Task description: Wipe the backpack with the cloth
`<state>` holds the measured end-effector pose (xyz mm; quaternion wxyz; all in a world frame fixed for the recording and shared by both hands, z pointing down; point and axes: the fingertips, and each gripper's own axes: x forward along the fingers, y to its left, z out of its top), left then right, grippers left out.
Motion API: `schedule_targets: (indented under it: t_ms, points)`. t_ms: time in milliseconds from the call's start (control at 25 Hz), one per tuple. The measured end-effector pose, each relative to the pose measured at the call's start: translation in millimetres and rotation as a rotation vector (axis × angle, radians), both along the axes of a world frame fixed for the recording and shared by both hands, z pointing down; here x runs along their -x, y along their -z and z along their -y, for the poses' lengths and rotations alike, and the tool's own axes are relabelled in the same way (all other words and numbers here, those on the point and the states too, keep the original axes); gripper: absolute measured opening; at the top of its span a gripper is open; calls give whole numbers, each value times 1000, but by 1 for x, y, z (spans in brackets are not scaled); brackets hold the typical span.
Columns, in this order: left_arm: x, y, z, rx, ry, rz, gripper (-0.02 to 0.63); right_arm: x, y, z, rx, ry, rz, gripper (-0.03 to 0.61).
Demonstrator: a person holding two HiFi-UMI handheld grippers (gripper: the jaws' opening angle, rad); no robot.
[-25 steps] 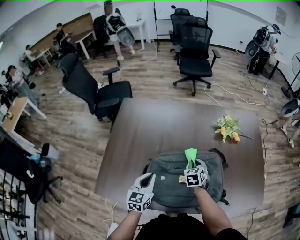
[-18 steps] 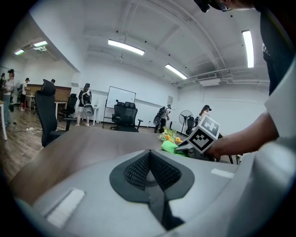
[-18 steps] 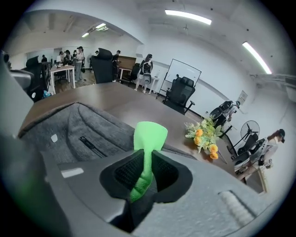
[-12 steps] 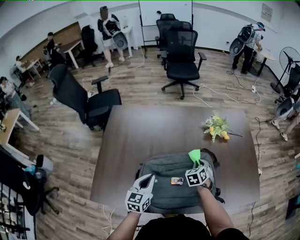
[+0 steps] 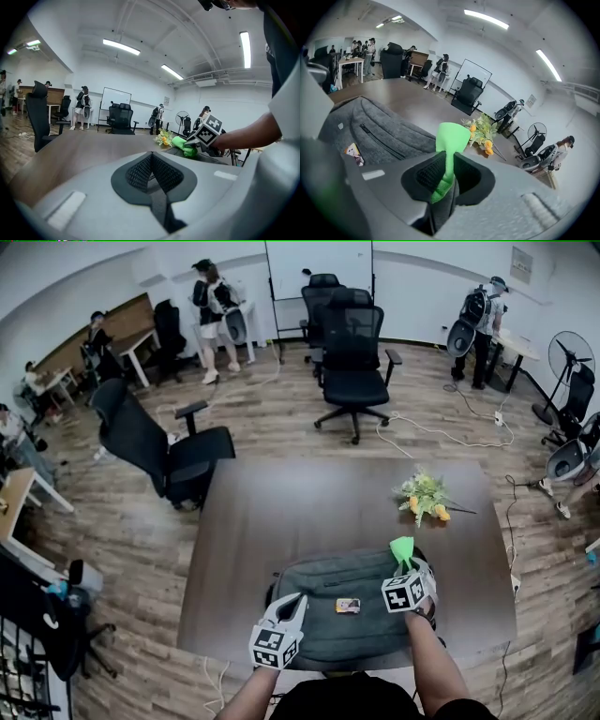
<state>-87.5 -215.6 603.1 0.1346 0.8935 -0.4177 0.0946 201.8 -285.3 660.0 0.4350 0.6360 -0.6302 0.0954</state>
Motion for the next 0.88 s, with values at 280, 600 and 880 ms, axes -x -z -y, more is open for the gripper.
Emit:
schedule_targets:
  t_ms: [280,600,880]
  points:
    - [12,8,7,-27,66,-18,18,32,26,3,-80,25,142,58]
    - [39,11,1,-31,145,10,18,133,39,-11,-115,207,290,60]
    - [66,9,-12,-22,219,31,18,203,25,-25,-64,370,343,60]
